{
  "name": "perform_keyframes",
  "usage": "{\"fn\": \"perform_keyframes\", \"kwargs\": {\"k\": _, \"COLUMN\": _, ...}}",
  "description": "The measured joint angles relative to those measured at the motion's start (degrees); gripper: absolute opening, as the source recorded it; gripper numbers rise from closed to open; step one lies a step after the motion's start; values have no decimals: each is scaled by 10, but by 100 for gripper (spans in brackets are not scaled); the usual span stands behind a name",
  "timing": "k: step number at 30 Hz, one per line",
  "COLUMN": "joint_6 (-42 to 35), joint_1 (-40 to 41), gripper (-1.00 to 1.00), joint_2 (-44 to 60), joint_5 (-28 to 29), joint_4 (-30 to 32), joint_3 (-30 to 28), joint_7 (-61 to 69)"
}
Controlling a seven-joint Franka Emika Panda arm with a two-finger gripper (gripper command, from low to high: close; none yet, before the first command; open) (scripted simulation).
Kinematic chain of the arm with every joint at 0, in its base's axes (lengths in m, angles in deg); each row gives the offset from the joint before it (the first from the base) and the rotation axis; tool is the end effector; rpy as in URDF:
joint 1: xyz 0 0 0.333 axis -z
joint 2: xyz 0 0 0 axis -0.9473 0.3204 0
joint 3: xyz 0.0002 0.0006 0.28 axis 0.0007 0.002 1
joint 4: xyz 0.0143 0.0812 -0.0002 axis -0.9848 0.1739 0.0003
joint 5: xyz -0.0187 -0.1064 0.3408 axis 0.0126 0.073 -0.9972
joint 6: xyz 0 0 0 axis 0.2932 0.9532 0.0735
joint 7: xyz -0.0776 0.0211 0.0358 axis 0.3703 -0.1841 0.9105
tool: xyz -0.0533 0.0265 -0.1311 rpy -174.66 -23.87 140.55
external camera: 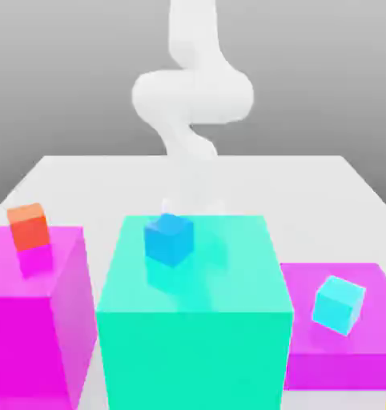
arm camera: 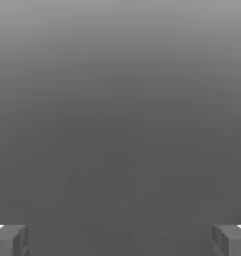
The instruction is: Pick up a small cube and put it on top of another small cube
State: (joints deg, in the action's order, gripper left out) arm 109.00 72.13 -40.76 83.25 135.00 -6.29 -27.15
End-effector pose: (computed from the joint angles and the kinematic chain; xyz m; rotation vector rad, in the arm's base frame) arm 0.3903 0.0148 0.6349 -2.4633 1.0853 -0.9668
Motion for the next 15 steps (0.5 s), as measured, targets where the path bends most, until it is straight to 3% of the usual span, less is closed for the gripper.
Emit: {"fn": "perform_keyframes", "kwargs": {"k": 15, "joint_6": 46, "joint_1": 26, "gripper": 0, "joint_2": 313, "joint_5": 76, "joint_4": -69, "joint_3": 142, "joint_7": -248}}
